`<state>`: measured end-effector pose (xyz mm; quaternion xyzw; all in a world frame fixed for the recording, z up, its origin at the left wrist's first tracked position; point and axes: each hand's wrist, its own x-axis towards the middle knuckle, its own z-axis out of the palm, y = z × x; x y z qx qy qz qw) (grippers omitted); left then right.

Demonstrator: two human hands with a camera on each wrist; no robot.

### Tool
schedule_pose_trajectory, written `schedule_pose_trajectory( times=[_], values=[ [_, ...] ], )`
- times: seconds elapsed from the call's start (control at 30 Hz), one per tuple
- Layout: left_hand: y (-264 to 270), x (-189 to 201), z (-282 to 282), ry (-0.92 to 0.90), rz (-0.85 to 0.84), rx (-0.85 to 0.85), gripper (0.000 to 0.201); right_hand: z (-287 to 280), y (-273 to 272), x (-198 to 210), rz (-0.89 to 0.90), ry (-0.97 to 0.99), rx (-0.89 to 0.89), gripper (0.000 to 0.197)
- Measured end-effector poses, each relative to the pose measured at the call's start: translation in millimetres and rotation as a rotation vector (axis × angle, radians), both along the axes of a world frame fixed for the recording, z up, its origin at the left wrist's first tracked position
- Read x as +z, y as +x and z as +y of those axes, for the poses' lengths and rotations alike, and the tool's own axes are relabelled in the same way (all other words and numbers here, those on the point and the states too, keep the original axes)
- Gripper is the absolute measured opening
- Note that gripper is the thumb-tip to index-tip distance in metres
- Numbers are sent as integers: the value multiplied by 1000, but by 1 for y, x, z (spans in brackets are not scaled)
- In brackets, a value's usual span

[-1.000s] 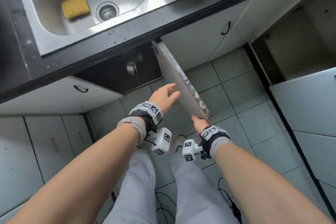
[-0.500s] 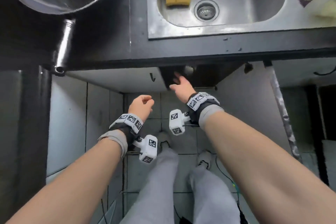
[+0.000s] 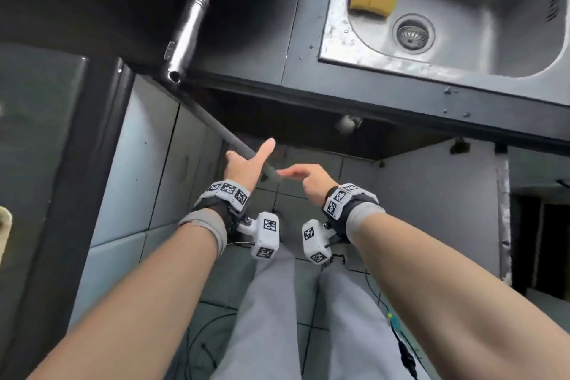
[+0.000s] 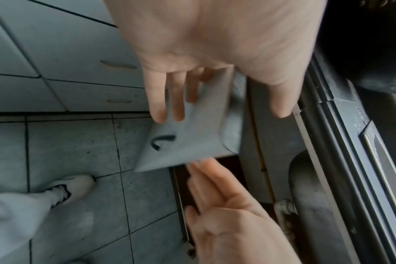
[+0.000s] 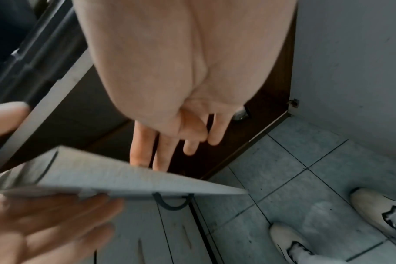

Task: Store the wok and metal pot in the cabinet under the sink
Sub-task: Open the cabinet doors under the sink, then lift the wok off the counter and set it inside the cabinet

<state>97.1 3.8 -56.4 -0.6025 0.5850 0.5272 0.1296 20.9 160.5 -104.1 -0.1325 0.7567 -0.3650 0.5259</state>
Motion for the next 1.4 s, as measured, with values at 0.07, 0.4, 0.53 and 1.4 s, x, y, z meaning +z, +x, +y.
schedule_pose_trajectory(
  times=[0.07,0.4,0.53,1.4],
  values=[
    [14,1,6,-117,-95,-6,103,1,19,-6,-101,1,120,82],
    [134,18,-14,-458,-180,110,36,-16,58,11,-214,50,54,47],
    [173,18,-50,-413,-236,316,47,-43,66,14,-176,85,50,37],
    [-95,183,-107,81,217,35,31,-32,-76,165,120,121,-270,28]
  ],
)
